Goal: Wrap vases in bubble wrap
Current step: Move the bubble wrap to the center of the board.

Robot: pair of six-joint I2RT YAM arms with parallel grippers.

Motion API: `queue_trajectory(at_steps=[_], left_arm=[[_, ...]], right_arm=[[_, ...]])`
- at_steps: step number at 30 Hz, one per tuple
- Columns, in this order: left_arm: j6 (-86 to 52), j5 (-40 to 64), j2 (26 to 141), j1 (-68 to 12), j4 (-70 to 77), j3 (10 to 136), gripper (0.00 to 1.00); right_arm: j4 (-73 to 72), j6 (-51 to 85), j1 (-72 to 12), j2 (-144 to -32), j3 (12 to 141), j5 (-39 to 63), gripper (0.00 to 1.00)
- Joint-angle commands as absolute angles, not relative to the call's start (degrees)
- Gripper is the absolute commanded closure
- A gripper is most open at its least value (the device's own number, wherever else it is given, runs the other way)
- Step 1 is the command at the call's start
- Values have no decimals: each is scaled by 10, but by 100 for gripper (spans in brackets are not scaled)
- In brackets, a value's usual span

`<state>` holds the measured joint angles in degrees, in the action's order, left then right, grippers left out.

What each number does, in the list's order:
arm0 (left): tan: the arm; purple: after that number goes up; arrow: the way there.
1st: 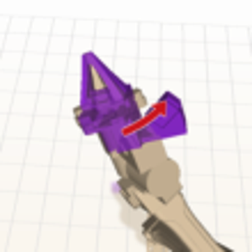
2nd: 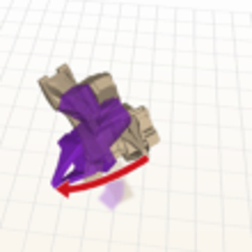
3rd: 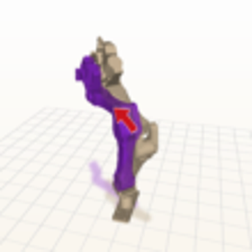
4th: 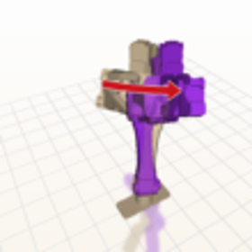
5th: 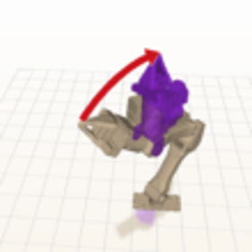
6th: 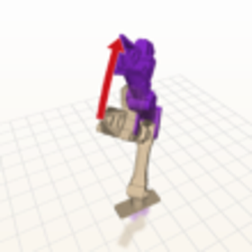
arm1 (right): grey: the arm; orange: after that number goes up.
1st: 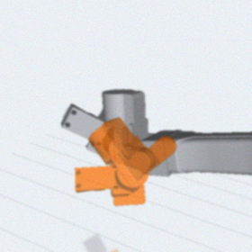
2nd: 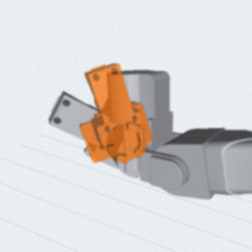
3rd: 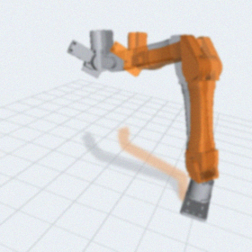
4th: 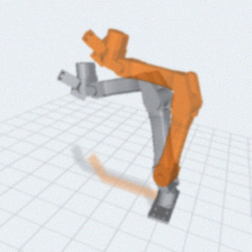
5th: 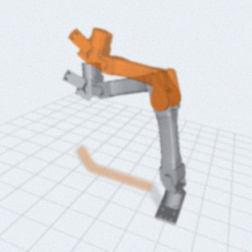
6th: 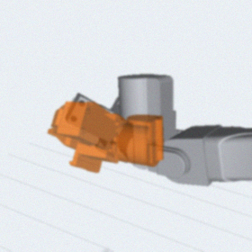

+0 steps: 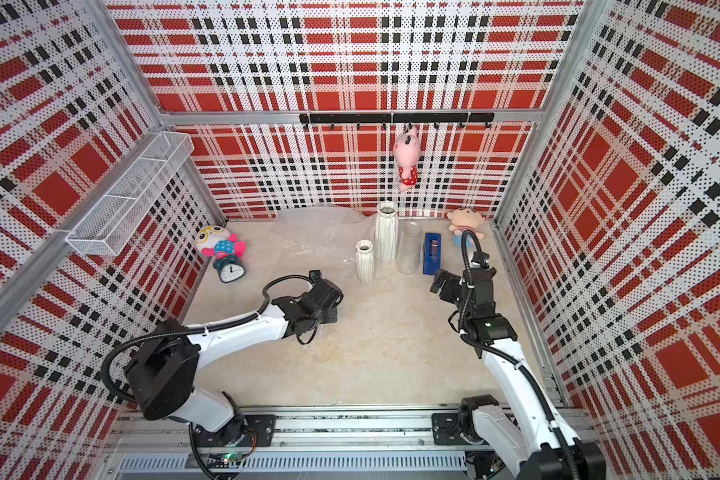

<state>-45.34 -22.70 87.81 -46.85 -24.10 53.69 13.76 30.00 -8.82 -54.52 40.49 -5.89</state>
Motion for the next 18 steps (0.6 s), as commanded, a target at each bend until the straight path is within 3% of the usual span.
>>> queue_trajectory(at_steps=[1,7,12,18], left_arm=[[-533,-204,869,-516,-233,517,92],[-567,-135,918,-594,-133,542,84],[-537,-144,944,-611,-147,570,59],[-533,-208,820,-600,-158,496,28]], right_arm=[[144,312,-106,-556,418,-84,0],[140,333,-129,-568,424,-97,0],[127,336,-154,-580,415,-103,0],[114,322,-232,-629,429,-150,0]])
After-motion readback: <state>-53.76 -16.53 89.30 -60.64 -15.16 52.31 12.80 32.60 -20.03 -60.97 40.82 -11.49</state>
